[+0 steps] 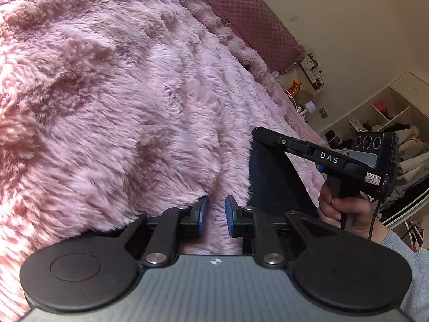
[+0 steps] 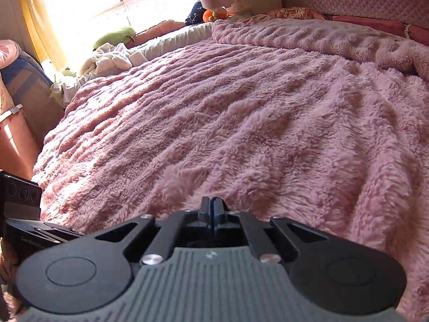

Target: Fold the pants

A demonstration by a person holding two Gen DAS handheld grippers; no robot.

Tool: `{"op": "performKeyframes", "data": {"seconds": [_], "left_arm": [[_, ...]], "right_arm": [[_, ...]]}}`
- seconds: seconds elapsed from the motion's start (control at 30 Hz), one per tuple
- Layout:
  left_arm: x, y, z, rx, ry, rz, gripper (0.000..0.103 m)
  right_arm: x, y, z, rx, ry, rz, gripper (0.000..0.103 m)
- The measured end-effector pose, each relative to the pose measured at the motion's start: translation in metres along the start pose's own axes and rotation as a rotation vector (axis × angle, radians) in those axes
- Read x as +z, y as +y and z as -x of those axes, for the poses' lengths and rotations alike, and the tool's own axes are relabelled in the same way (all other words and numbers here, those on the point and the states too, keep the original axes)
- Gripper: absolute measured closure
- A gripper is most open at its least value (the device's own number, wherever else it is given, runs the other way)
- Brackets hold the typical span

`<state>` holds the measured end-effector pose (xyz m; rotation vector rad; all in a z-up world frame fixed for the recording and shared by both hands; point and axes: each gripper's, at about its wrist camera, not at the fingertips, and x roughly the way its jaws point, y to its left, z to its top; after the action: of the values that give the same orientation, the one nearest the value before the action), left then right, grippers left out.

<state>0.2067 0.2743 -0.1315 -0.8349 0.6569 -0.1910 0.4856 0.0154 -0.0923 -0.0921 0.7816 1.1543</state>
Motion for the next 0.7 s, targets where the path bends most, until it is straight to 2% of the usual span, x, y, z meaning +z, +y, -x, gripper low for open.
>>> {"op": "performKeyframes", "data": {"seconds": [0.03, 0.1, 0.13, 0.17, 0.27, 0.37, 0.5, 0.6, 0.7], "left_arm": [[0.0, 0.0, 0.0, -0.003, -0.001, 0.0, 0.082], [-0.001, 0.001, 0.001, -0.004, -0.001, -0.002, 0.082], [-0.002, 0.001, 0.001, -0.006, -0.002, -0.005, 0.083], [-0.002, 0.002, 0.001, -0.009, -0.004, -0.007, 0.082], [-0.005, 0.004, 0.004, -0.027, -0.013, -0.007, 0.082], [-0.007, 0.005, 0.006, -0.034, -0.02, -0.006, 0.082], [-0.011, -0.001, 0.011, -0.046, -0.03, -0.029, 0.076], [-0.012, -0.006, 0.014, -0.059, -0.036, -0.026, 0.076], [-0.016, -0.01, 0.017, -0.066, -0.036, -0.034, 0.073]], "right_arm": [[-0.003, -0.004, -0.002, -0.029, 0.017, -0.005, 0.103], [-0.004, -0.015, 0.01, -0.048, -0.025, -0.078, 0.089], [-0.003, -0.021, 0.025, -0.067, -0.086, -0.143, 0.066], [-0.003, -0.026, 0.042, -0.071, -0.147, -0.193, 0.052], [-0.006, -0.037, 0.108, -0.063, -0.309, -0.282, 0.041], [-0.018, -0.041, 0.174, -0.143, -0.34, -0.305, 0.041], [-0.065, -0.037, 0.27, -0.32, -0.325, -0.333, 0.041], [-0.113, -0.032, 0.323, -0.424, -0.279, -0.373, 0.041], [-0.153, -0.032, 0.355, -0.493, -0.207, -0.389, 0.041]]}}
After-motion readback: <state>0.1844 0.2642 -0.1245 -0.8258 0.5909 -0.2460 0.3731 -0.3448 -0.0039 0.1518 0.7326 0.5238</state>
